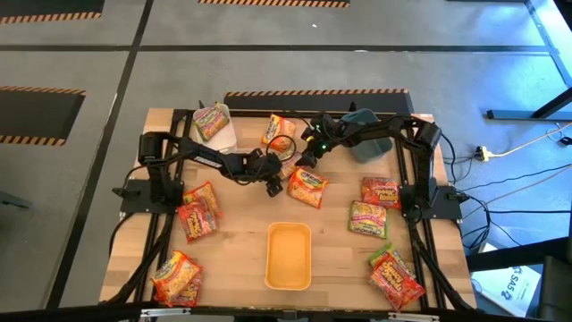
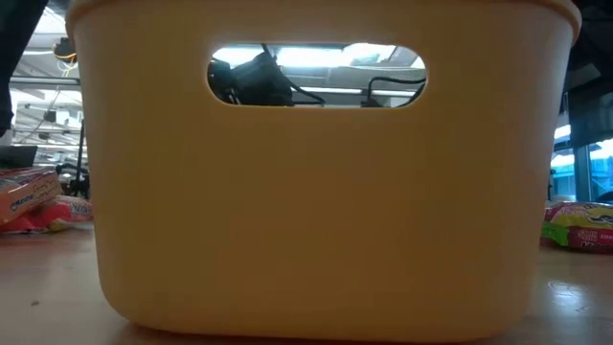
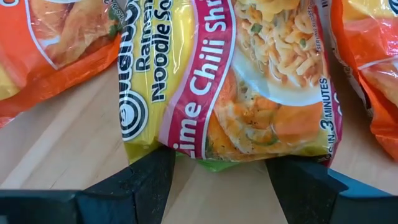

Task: Sort Maruchan noodles
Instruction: Put the top left green noodle pack into the white bin

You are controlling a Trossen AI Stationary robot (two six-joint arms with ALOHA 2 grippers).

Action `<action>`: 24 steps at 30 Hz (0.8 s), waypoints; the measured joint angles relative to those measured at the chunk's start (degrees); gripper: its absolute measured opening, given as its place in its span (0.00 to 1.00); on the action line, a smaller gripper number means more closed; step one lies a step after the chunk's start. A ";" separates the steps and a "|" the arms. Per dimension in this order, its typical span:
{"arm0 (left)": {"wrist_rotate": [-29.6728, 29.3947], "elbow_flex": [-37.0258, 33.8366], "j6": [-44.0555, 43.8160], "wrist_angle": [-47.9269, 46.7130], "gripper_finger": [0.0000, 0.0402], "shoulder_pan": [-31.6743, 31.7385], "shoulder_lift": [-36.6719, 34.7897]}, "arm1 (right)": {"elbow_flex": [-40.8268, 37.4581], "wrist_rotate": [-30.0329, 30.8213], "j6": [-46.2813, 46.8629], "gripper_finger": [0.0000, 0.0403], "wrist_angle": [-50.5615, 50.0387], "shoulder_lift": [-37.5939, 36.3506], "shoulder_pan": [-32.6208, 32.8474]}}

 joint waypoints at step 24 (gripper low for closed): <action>-2.24 -0.04 0.01 0.39 0.62 -2.43 -1.11 | 4.04 -0.95 4.08 0.62 0.92 -1.66 4.39</action>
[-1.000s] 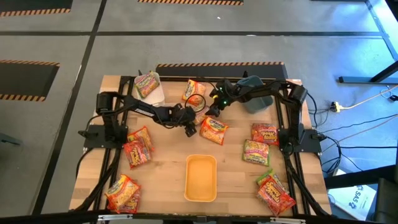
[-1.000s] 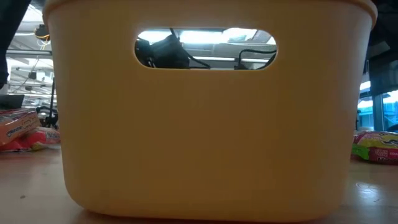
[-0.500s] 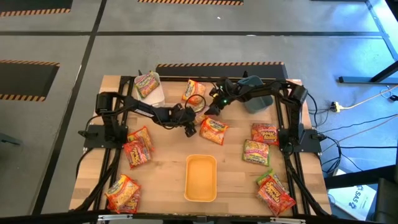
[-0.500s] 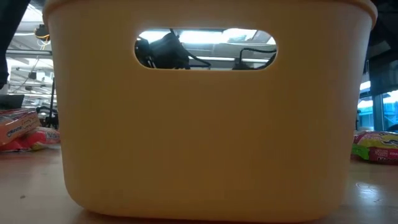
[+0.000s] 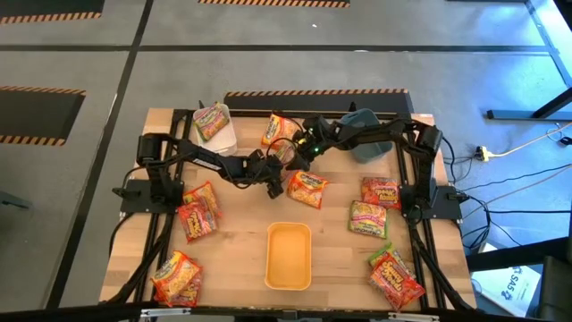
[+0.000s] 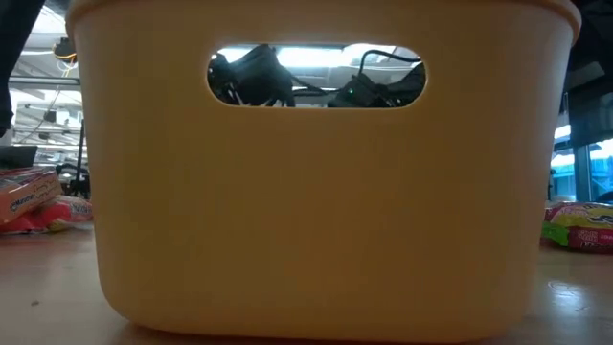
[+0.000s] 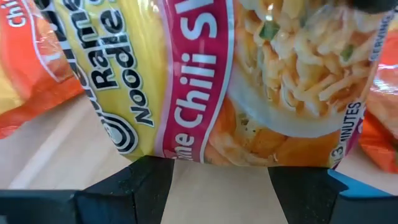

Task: Sort Maruchan noodles
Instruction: Put the top left green noodle pack into the white bin

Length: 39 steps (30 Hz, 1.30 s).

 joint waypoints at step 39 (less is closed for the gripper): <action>-5.30 -12.75 11.32 26.07 0.62 -4.77 -24.55 | -23.34 4.36 -18.08 0.26 24.60 -20.65 -0.69</action>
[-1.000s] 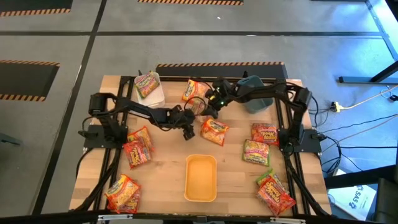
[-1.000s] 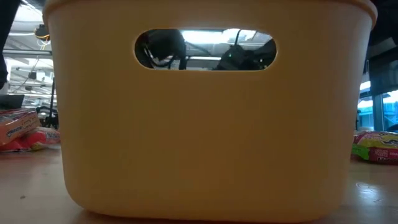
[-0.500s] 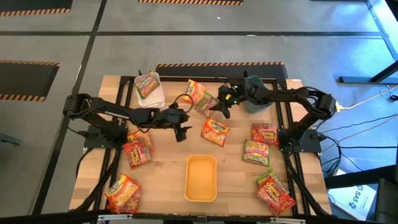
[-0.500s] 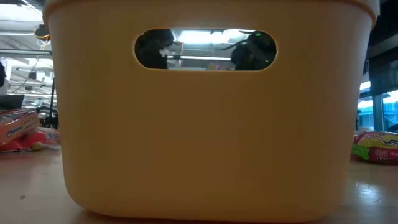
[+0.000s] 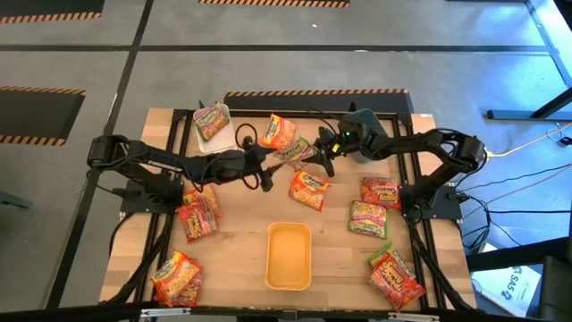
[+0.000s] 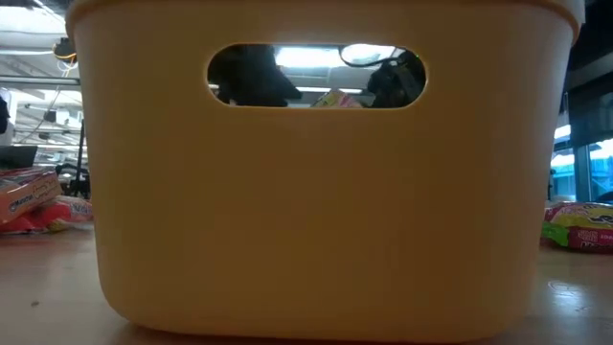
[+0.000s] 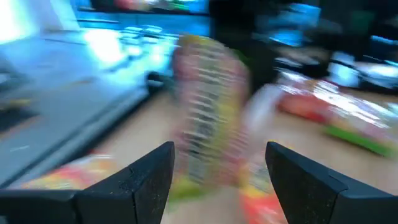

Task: Sort Maruchan noodles
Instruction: Put the top left green noodle pack into the white bin

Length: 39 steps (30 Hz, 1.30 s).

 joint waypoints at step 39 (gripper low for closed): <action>18.68 6.87 -4.65 -16.38 0.36 -0.39 1.25 | 5.51 12.53 -4.95 0.31 -1.57 0.13 14.16</action>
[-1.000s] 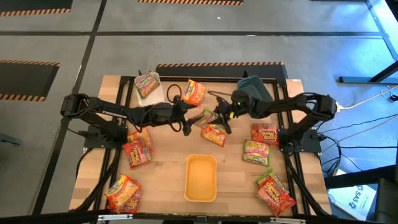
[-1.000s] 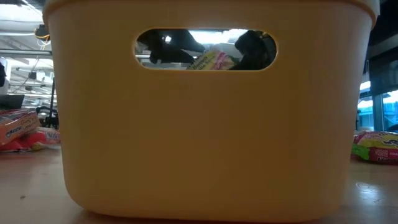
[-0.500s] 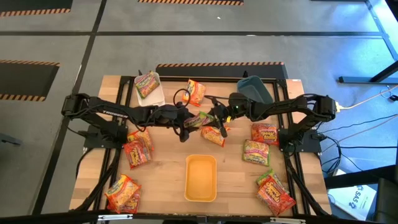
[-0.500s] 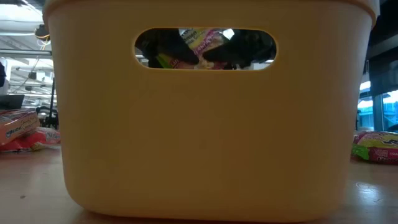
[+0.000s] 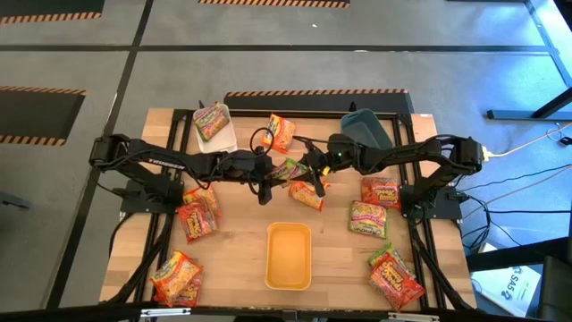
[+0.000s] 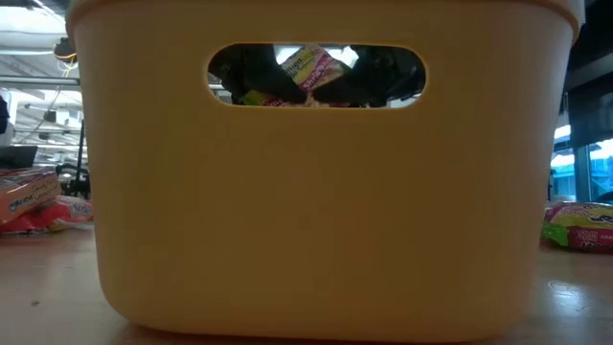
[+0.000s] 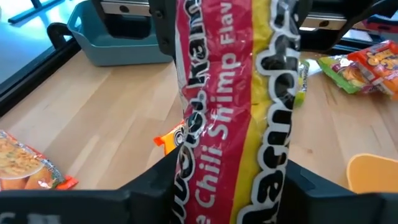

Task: Sort Maruchan noodles
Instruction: Put the top left green noodle pack into the white bin

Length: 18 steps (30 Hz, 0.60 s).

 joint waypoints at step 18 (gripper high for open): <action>-13.18 6.07 0.46 -35.20 0.35 0.95 -13.31 | 1.02 4.34 -1.28 0.76 -21.45 -12.22 -3.73</action>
